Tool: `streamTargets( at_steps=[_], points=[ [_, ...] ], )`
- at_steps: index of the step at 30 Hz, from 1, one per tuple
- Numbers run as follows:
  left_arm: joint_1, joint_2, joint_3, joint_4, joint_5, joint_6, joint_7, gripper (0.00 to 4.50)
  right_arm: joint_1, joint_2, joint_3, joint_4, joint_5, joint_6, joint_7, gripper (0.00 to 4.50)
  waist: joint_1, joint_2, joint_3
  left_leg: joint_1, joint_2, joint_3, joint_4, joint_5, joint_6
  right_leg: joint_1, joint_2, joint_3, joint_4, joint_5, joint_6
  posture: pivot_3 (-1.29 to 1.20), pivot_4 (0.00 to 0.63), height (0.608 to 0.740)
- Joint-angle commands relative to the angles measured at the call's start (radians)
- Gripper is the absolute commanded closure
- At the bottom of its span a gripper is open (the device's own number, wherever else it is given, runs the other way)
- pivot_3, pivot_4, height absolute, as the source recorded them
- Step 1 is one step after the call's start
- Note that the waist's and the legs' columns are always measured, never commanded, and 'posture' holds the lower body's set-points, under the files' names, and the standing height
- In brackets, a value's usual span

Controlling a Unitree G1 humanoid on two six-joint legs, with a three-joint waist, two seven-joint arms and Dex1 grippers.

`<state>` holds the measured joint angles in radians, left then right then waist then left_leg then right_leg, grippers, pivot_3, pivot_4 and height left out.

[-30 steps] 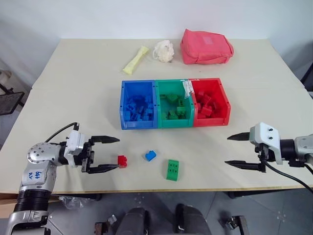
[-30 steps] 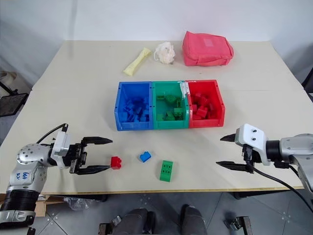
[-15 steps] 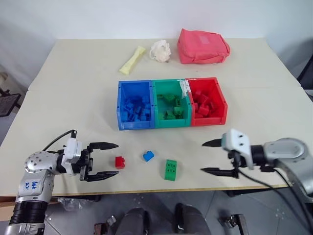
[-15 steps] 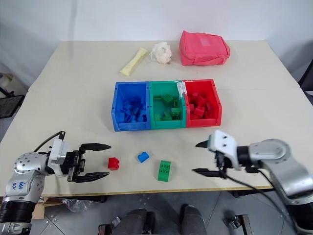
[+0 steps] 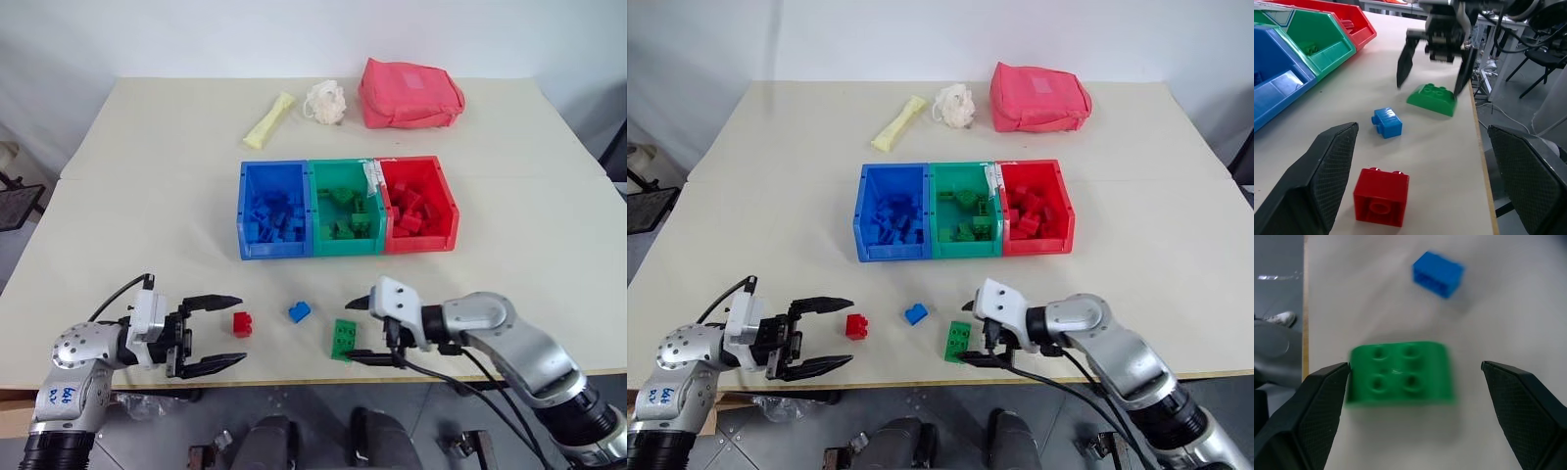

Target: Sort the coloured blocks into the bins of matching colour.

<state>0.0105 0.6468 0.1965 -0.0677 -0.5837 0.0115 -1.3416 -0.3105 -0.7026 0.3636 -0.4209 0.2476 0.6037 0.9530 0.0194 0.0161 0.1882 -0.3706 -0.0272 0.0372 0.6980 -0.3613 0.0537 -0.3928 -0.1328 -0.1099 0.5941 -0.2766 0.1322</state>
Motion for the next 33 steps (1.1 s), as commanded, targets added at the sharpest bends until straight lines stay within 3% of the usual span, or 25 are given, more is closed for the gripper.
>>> streamTargets(
  at_steps=[1,3,8,15,22,26,33],
  points=[
    [0.014,-0.004,0.01,-0.047,-0.019,0.0,0.014,0.0,0.004,0.01,0.025,0.022,-0.033,-0.028,-0.006,0.01,-0.002,-0.001,0.0,0.0,0.0,0.0,0.0,0.0,0.0,0.0,0.0,0.0,0.0,0.0,0.0,0.0,0.15,0.74],
    [0.018,-0.005,0.009,-0.054,-0.021,0.001,0.019,0.0,0.01,-0.002,0.038,0.023,-0.046,-0.041,0.011,0.01,-0.005,-0.001,0.0,0.001,0.0,0.0,0.0,0.0,0.0,0.0,0.0,0.0,0.0,0.0,0.0,0.0,0.15,0.74],
    [0.027,-0.011,0.009,-0.054,-0.022,-0.003,0.019,0.0,0.024,-0.002,0.041,0.021,-0.06,-0.056,0.014,1.16,-0.009,-0.001,0.0,0.001,0.001,0.0,0.0,0.0,0.0,0.0,0.0,0.0,0.001,0.0,0.0,0.0,0.15,0.74],
    [0.009,-0.024,0.0,-0.046,-0.016,-0.008,0.023,0.0,0.018,0.014,0.016,-0.009,-0.037,-0.049,0.004,1.17,-0.008,-0.001,0.0,0.001,0.001,0.0,0.0,0.0,0.0,0.0,0.0,0.0,0.0,0.0,0.0,0.0,0.15,0.74],
    [-0.048,-0.064,0.007,-0.024,-0.022,-0.018,0.052,0.0,-0.072,0.095,-0.121,-0.061,0.102,0.065,-0.043,1.17,-0.01,0.0,0.0,0.0,0.001,0.0,0.0,0.0,0.0,0.0,0.0,0.0,0.001,0.0,0.0,0.0,0.15,0.74],
    [-0.097,-0.099,0.005,0.004,-0.003,-0.044,0.087,0.0,-0.208,0.15,-0.217,0.01,0.142,0.089,-0.101,1.17,-0.016,0.0,0.0,0.0,0.0,0.0,0.0,0.0,0.0,-0.001,0.001,0.0,0.001,0.0,0.0,0.0,0.15,0.74],
    [-0.205,-0.158,0.005,0.072,0.046,-0.068,0.226,0.0,-0.401,0.196,-0.208,0.274,0.054,0.007,-0.148,1.17,-0.022,0.0,0.0,0.0,-0.002,0.0,-0.001,0.0,0.0,-0.002,0.002,-0.003,0.003,0.0,0.0,0.0,0.15,0.74]
  ],
)
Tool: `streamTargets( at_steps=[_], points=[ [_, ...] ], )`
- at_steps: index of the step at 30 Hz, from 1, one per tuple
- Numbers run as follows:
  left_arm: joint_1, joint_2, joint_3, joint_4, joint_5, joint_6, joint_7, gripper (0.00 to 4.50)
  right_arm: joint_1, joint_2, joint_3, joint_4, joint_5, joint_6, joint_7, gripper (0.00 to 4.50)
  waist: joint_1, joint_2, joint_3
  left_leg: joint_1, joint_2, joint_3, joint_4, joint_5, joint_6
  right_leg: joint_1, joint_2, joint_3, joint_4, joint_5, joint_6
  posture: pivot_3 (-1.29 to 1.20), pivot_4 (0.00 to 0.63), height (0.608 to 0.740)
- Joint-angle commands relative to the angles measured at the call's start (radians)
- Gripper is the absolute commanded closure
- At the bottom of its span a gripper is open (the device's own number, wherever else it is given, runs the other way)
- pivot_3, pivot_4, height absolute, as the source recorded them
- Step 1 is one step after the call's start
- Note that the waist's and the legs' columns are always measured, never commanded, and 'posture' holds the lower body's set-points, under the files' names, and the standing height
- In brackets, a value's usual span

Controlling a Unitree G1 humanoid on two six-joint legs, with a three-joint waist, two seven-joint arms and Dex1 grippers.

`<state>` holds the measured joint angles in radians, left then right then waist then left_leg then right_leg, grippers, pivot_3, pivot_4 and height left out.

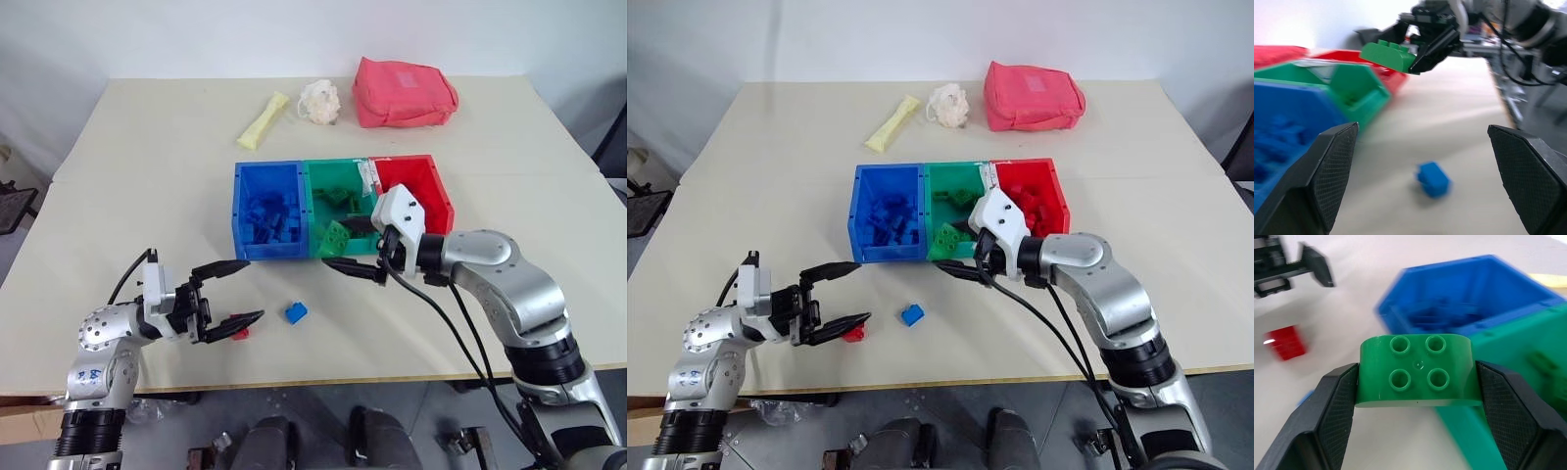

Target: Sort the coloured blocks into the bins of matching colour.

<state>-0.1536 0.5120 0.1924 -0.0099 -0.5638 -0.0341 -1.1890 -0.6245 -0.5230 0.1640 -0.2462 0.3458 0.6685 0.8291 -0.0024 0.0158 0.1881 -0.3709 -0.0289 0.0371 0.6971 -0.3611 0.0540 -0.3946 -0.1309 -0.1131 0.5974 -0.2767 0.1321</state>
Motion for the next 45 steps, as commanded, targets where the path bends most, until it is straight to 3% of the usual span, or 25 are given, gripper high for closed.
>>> streamTargets(
  at_steps=[1,2,4,6,14,26,35,45],
  points=[
    [-0.055,-0.032,0.009,0.017,0.03,-0.021,0.096,0.0,-0.122,0.024,-0.012,0.154,-0.057,-0.082,-0.028,1.17,-0.001,0.0,0.0,0.0,-0.001,0.001,0.0,0.0,0.001,0.0,0.0,-0.002,0.0,0.0,0.0,0.0,0.15,0.74],
    [-0.065,-0.036,0.007,0.015,0.033,-0.02,0.107,0.0,-0.152,0.03,-0.012,0.202,-0.067,-0.104,-0.025,1.17,-0.002,0.0,0.0,0.0,-0.001,0.002,0.0,0.001,0.001,-0.001,0.0,-0.003,0.001,0.0,0.0,0.0,0.15,0.74],
    [-0.071,-0.037,0.001,0.014,0.034,-0.017,0.108,0.0,-0.196,0.044,-0.01,0.279,-0.082,-0.137,-0.019,0.46,-0.002,0.0,0.0,0.0,-0.001,0.002,0.001,0.001,0.002,-0.001,0.0,-0.004,0.003,0.0,0.0,0.0,0.15,0.74],
    [-0.076,-0.033,-0.001,0.018,0.032,-0.018,0.106,0.0,-0.22,0.049,-0.001,0.324,-0.097,-0.173,-0.003,0.03,-0.002,0.0,0.0,0.0,-0.001,0.001,0.0,0.001,0.002,-0.002,0.0,-0.004,0.004,0.0,0.0,0.0,0.15,0.74],
    [-0.105,-0.017,0.006,0.06,0.024,-0.032,0.078,0.0,-0.246,0.042,-0.012,0.332,-0.096,-0.211,0.054,0.03,-0.002,0.0,0.0,-0.001,-0.002,0.001,0.0,0.001,0.002,-0.002,-0.001,-0.005,0.004,0.0,0.0,0.0,0.15,0.74],
    [-0.094,0.07,-0.044,0.143,0.058,-0.06,-0.104,0.0,0.163,-0.246,-0.143,-0.024,0.061,-0.225,0.319,0.03,0.002,0.0,0.0,-0.001,-0.001,0.0,0.0,0.001,0.002,0.0,-0.001,-0.006,0.001,0.0,0.001,0.0,0.15,0.74],
    [-0.092,0.139,-0.054,0.176,0.061,-0.034,-0.188,0.0,0.479,-0.398,-0.304,-0.01,0.087,-0.384,0.462,0.03,0.02,0.0,0.0,0.0,-0.001,0.0,0.0,0.001,0.002,0.002,-0.001,-0.006,-0.002,0.0,0.001,0.0,0.15,0.74],
    [-0.107,0.145,-0.041,0.168,0.053,-0.03,-0.18,0.0,0.458,-0.371,-0.278,-0.012,0.092,-0.381,0.431,0.03,0.023,0.0,0.0,0.001,0.0,0.001,0.001,0.001,0.002,0.002,-0.002,-0.001,-0.003,0.001,0.001,0.0,0.15,0.74]
  ],
)
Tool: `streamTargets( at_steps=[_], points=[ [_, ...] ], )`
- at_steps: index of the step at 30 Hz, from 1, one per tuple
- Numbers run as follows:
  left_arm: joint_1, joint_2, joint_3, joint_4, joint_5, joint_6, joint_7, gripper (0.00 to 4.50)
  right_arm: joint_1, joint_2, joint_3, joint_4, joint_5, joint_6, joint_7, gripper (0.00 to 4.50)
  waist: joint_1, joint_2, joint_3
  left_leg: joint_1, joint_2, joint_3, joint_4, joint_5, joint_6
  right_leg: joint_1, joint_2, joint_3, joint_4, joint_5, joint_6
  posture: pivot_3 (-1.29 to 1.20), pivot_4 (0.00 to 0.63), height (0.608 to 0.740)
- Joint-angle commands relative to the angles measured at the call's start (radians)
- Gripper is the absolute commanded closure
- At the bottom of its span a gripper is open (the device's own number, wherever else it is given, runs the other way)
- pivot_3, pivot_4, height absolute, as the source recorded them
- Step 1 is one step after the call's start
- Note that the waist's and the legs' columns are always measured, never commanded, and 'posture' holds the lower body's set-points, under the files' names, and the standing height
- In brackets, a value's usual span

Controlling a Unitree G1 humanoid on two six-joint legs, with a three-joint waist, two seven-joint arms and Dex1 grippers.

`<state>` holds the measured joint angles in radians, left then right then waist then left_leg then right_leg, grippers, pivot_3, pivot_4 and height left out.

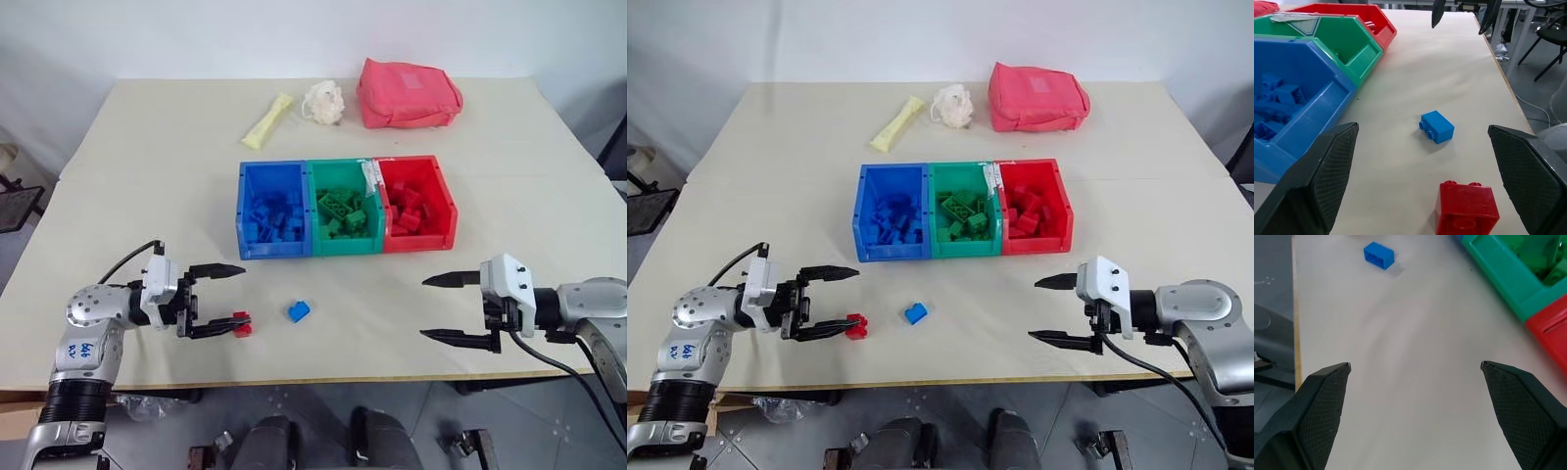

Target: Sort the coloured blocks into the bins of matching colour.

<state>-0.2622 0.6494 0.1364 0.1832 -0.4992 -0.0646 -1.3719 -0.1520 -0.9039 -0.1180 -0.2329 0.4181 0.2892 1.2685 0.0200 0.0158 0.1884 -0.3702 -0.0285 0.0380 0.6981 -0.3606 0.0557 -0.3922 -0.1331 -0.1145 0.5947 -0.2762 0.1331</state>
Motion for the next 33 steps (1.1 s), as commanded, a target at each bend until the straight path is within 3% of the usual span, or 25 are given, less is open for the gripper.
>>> streamTargets(
  at_steps=[1,6,15,19,23,29,33],
  points=[
    [0.004,0.005,0.018,-0.03,-0.013,-0.002,0.006,0.0,-0.017,0.012,0.008,-0.025,0.019,-0.001,-0.011,0.03,0.002,0.0,0.0,0.0,0.0,0.0,0.0,0.0,0.0,0.0,0.0,0.0,0.0,0.0,0.0,0.0,0.15,0.74],
    [0.056,-0.004,0.007,-0.16,-0.025,0.047,0.067,0.0,-0.015,0.01,0.012,-0.023,0.027,-0.007,-0.008,0.03,0.003,0.0,0.0,-0.001,-0.001,-0.001,0.0,0.0,0.0,0.0,0.0,0.002,0.0,0.0,0.0,0.0,0.15,0.74],
    [0.142,-0.065,-0.081,-0.6,0.04,0.307,0.456,0.0,0.025,-0.003,-0.019,0.011,0.13,-0.046,0.142,0.03,0.006,0.0,0.0,0.0,-0.001,-0.001,0.0,0.0,0.0,0.001,-0.001,0.004,-0.001,0.0,0.0,0.0,0.15,0.74],
    [0.168,-0.046,-0.14,-0.729,0.098,0.49,0.604,0.0,0.014,-0.019,-0.01,0.05,0.105,-0.056,0.149,0.03,0.005,0.0,0.0,0.0,0.0,-0.001,0.0,0.0,0.0,0.002,-0.001,0.005,-0.001,0.0,0.0,0.0,0.15,0.74],
    [0.16,0.017,-0.22,-0.802,0.128,0.624,0.629,0.0,-0.028,-0.013,0.001,0.079,0.107,-0.058,0.148,0.03,0.004,0.0,0.0,0.0,0.001,-0.001,0.0,0.0,0.0,0.001,0.0,0.006,-0.001,0.0,0.0,0.0,0.15,0.74],
    [0.133,0.025,-0.258,-0.82,0.159,0.85,0.752,0.0,-0.077,-0.001,0.02,0.116,0.091,-0.075,0.143,0.03,0.008,0.0,0.0,0.0,0.001,-0.002,0.0,0.0,0.0,0.001,0.0,0.006,-0.002,0.0,0.0,0.0,0.15,0.74],
    [0.059,0.017,-0.33,-0.771,0.197,0.857,0.755,0.0,-0.075,0.007,0.009,0.106,0.087,-0.073,0.113,0.03,0.009,0.0,0.0,0.0,0.001,-0.001,0.0,0.0,0.0,0.002,0.0,0.006,-0.002,0.0,0.0,0.0,0.15,0.74]
  ],
)
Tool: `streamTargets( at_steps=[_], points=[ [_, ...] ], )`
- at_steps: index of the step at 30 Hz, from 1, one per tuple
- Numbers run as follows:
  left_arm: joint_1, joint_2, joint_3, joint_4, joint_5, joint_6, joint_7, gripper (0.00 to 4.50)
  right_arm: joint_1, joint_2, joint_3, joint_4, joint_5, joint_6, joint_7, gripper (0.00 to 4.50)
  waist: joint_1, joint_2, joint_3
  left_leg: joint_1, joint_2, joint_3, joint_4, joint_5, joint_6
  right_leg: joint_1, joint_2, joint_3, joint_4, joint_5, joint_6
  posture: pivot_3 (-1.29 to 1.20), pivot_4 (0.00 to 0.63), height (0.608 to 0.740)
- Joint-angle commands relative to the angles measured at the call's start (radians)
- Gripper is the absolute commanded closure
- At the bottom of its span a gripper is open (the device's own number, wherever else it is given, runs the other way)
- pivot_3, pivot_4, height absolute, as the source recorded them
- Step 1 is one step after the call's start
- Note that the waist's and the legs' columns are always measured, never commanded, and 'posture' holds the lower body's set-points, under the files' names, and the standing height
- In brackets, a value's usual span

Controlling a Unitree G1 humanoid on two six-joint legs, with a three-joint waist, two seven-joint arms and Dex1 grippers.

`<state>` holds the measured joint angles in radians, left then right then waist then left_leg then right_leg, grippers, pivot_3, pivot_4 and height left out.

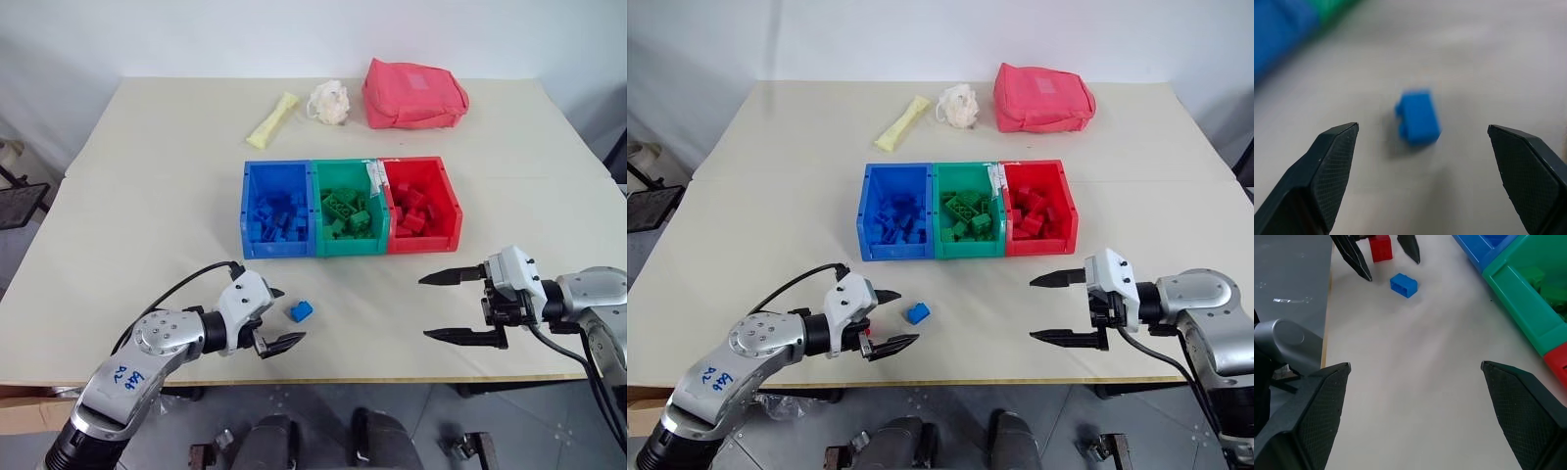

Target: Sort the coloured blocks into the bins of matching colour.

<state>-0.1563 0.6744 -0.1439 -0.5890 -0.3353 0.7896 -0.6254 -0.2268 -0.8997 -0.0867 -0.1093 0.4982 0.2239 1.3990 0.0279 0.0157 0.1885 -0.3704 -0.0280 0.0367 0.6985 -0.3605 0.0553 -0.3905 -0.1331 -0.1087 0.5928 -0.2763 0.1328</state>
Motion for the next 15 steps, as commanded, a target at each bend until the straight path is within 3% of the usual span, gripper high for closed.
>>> streamTargets(
  at_steps=[1,9,15],
  points=[
    [-0.064,-0.012,-0.064,0.021,0.045,-0.003,0.009,0.0,0.003,0.004,-0.023,-0.023,0.007,-0.005,-0.023,0.03,0.002,0.0,0.0,0.0,0.0,0.0,0.0,0.0,0.0,0.0,0.0,0.0,0.0,0.0,0.0,0.0,0.15,0.74],
    [-0.188,0.005,-0.2,0.125,0.142,-0.035,-0.052,0.0,0.055,-0.012,-0.059,-0.074,0.012,0.007,-0.075,0.03,-0.001,0.0,0.0,0.0,-0.001,0.0,0.0,0.0,0.0,0.0,0.002,-0.001,0.001,0.0,0.0,0.0,0.15,0.74],
    [-0.188,0.022,-0.208,0.14,0.186,-0.072,-0.06,1.85,0.063,-0.012,-0.069,-0.083,0.007,0.01,-0.093,0.0,-0.001,0.0,0.0,0.0,-0.001,0.001,0.0,0.0,0.0,0.0,0.002,0.0,0.001,0.0,0.0,0.0,0.15,0.74]
  ],
)
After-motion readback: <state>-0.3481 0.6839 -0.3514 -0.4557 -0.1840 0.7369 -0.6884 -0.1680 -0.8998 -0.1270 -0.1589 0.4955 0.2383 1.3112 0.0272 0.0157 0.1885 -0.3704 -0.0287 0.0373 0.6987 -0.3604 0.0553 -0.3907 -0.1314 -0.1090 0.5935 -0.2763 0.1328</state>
